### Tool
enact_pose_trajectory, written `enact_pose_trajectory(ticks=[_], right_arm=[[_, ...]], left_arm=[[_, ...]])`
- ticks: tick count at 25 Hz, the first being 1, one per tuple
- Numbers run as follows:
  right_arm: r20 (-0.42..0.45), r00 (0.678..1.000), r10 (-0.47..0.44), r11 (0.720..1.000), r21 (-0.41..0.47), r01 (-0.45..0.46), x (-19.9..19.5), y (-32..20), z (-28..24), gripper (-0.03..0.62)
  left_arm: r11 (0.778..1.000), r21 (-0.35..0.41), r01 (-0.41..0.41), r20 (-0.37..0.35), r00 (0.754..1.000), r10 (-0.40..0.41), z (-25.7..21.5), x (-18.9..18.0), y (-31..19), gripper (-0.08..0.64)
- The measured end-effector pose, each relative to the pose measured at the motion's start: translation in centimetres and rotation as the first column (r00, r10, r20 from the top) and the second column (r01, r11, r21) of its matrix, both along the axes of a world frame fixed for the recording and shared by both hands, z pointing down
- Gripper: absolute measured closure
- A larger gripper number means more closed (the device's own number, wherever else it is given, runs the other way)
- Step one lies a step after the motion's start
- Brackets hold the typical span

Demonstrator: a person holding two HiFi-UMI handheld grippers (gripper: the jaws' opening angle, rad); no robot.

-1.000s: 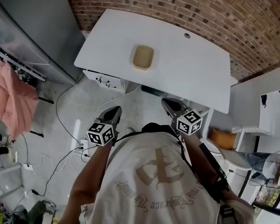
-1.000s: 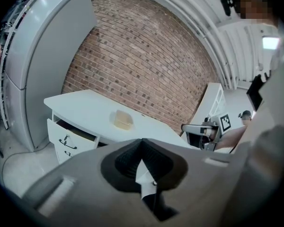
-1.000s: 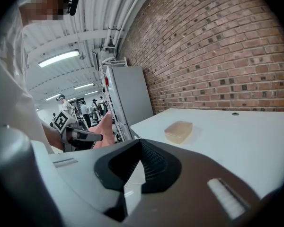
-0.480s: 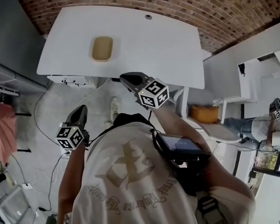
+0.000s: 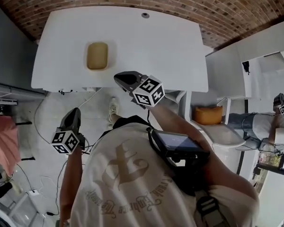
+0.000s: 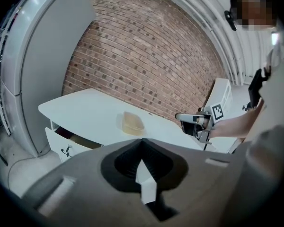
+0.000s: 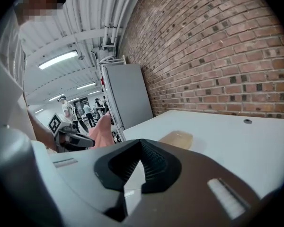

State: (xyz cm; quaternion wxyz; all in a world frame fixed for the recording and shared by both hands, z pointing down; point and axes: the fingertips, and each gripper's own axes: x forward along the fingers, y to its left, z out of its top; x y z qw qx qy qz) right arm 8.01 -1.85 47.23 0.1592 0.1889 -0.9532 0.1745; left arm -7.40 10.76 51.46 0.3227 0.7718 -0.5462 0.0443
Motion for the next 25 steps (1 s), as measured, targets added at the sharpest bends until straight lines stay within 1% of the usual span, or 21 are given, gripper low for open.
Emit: enact_pose_trajectory(ticks=[6,9,12,19,23,25], right_arm=[[-0.016,1.0,0.017,0.999,-0.044,-0.018,-0.1,-5.4,2.1,0.584],[-0.003,0.998,0.058,0.996,-0.073,-0.058,-0.5,-8.0,3.0,0.584],[-0.014,0.995,0.101,0.99,-0.102,-0.102,-0.4,-10.1,4.1,0.584],[-0.103,0.991,0.087,0.985,-0.139,-0.1,-1.3,-11.3,7.4,0.584],[-0.101,0.991,0.087,0.981,-0.165,-0.103,-1.7,-12.1,8.1,0.584],[-0.099,0.991,0.095,0.979,-0.171,-0.111,-1.9,-12.4,8.1,0.584]], left_arm=[[1.0,-0.025,-0.009,-0.009,1.0,0.009,0.4,-0.4,-5.1,0.557],[0.999,-0.044,-0.021,-0.001,1.0,0.021,0.5,-0.9,-7.4,0.557],[0.997,-0.054,-0.056,0.015,0.998,0.057,0.4,-0.6,-9.9,0.557],[0.993,-0.086,-0.08,0.033,0.996,0.083,0.6,-0.7,-13.6,0.557],[0.991,-0.096,-0.091,0.039,0.995,0.095,0.9,-1.2,-15.1,0.557],[0.989,-0.114,-0.098,0.045,0.994,0.103,1.3,-1.4,-15.6,0.557]])
